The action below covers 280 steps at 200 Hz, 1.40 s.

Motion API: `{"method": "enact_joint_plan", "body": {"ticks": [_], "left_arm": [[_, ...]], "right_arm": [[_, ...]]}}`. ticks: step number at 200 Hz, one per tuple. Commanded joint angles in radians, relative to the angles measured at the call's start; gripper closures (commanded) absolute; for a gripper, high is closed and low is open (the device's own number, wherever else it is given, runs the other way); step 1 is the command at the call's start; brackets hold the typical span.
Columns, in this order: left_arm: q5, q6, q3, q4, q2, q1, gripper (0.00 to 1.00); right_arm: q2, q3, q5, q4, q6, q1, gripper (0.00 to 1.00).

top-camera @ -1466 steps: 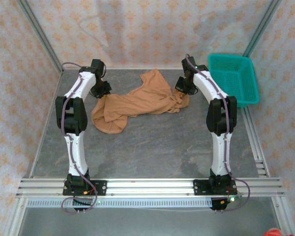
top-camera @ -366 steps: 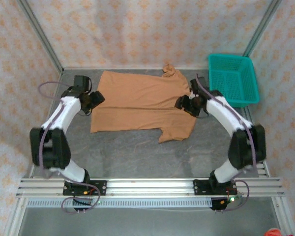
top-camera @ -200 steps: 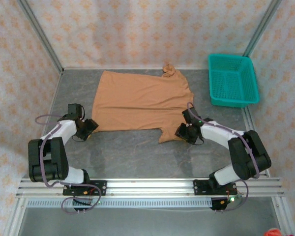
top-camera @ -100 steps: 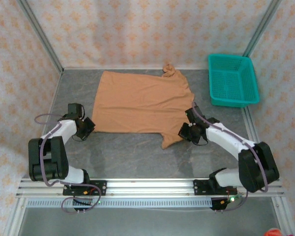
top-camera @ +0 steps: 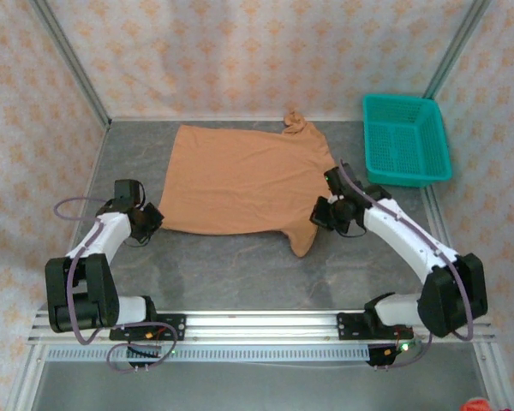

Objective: Fold the inside-out t-shirt

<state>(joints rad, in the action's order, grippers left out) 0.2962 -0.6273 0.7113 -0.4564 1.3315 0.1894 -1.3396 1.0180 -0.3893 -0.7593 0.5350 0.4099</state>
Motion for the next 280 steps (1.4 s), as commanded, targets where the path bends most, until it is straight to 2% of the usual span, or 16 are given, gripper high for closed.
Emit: {"method": "enact_joint_plan", "body": {"ticks": [1,11,15,25,35,45,70,100,114,129,141,173,226,254,266,280], "left_arm": [[-0.032,0.018,0.020,-0.015,0.027,-0.021,1.00],[-0.034,0.018,0.025,-0.013,0.039,-0.033,1.00],[-0.036,0.018,0.027,-0.013,0.044,-0.037,1.00],[-0.040,0.015,0.032,-0.011,0.051,-0.048,1.00],[-0.046,0.011,0.035,-0.008,0.057,-0.058,1.00],[-0.050,0.009,0.041,-0.004,0.065,-0.068,1.00],[-0.060,0.012,0.062,-0.008,0.092,-0.087,1.00],[-0.059,0.014,0.076,-0.003,0.116,-0.098,1.00],[-0.057,0.011,0.080,-0.001,0.122,-0.103,1.00],[-0.054,0.009,0.081,-0.002,0.123,-0.108,1.00],[-0.054,0.011,0.084,-0.006,0.120,-0.110,1.00],[-0.060,0.021,0.091,-0.022,0.115,-0.110,1.00],[-0.060,0.021,0.078,-0.021,0.107,-0.110,1.00],[-0.057,0.021,0.078,-0.019,0.107,-0.110,1.00],[-0.056,0.021,0.079,-0.020,0.107,-0.110,1.00],[-0.058,0.021,0.079,-0.018,0.106,-0.110,1.00]], "right_arm": [[-0.125,0.094,0.018,-0.028,-0.052,0.001,1.00],[-0.201,0.148,0.014,-0.022,-0.066,0.000,0.94],[-0.232,0.172,0.013,-0.022,-0.072,0.000,0.88],[-0.316,0.246,0.033,-0.042,-0.089,-0.001,0.63],[-0.381,0.309,0.061,-0.043,-0.111,-0.001,0.50],[-0.414,0.344,0.094,-0.032,-0.122,-0.006,0.44],[-0.386,0.373,0.117,-0.067,-0.154,-0.015,0.42],[-0.215,0.210,0.169,-0.065,-0.159,-0.016,0.46],[-0.153,0.113,0.163,-0.032,-0.154,-0.016,0.55],[-0.107,0.006,0.129,0.045,-0.135,-0.018,0.71],[-0.103,-0.061,0.089,0.110,-0.117,-0.020,0.77],[-0.163,-0.126,0.023,0.239,-0.074,-0.028,0.79],[-0.269,-0.139,-0.052,0.384,0.008,-0.022,0.67],[-0.320,-0.137,-0.056,0.407,0.032,-0.010,0.68],[-0.333,-0.137,-0.052,0.402,0.037,-0.006,0.77],[-0.323,-0.140,-0.046,0.377,0.043,-0.005,0.96]]}}
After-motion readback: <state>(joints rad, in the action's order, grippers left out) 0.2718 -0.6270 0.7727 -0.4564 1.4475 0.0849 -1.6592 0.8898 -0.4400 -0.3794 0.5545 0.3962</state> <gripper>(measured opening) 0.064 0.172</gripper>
